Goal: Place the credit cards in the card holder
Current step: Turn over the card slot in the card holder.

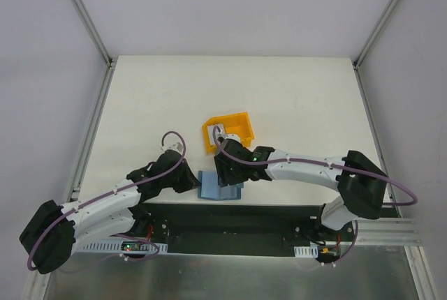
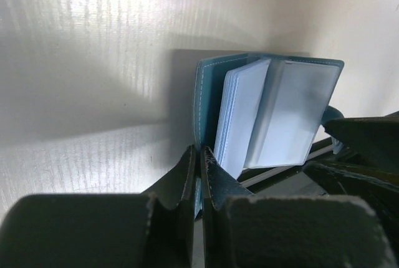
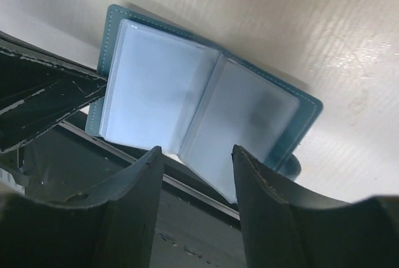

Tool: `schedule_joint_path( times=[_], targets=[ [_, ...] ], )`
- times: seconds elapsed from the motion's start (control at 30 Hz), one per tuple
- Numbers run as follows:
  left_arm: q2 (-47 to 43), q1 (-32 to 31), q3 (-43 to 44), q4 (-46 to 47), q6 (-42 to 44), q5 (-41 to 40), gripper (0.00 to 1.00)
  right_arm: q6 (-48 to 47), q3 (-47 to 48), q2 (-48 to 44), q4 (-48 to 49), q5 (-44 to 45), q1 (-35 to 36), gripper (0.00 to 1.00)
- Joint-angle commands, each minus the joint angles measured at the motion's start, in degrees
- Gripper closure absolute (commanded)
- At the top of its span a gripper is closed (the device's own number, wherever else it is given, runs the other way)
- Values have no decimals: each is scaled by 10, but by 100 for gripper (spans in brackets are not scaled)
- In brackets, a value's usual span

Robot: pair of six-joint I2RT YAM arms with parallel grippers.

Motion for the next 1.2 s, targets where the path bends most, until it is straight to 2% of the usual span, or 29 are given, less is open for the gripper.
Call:
schedule_joint_path(
  times=[0.0,0.4,0.57,0.7,0.97,1.17],
  targets=[
    [2,-3,-18,-8,-18,-18,100,6,7,35,30,-40,2,49],
    [3,-3,-47,-7,-46,-37,100,21,-27,14,26,-7,-4,48],
    [4,-3,-54,-8,-61,-50,100,6,-12,37,21,-26,-16,58],
    [-4,-3,-51,-8,-69,-52,100,-21,9,43,24,-51,-29,62],
    [-14,-2,-42,-10,-86,-69,100,-66,82,46,23,-97,-50,60],
    [-15,-3,-34,-14,-88,-76,100,-95,98,9,21,-111,-82,55]
  ],
)
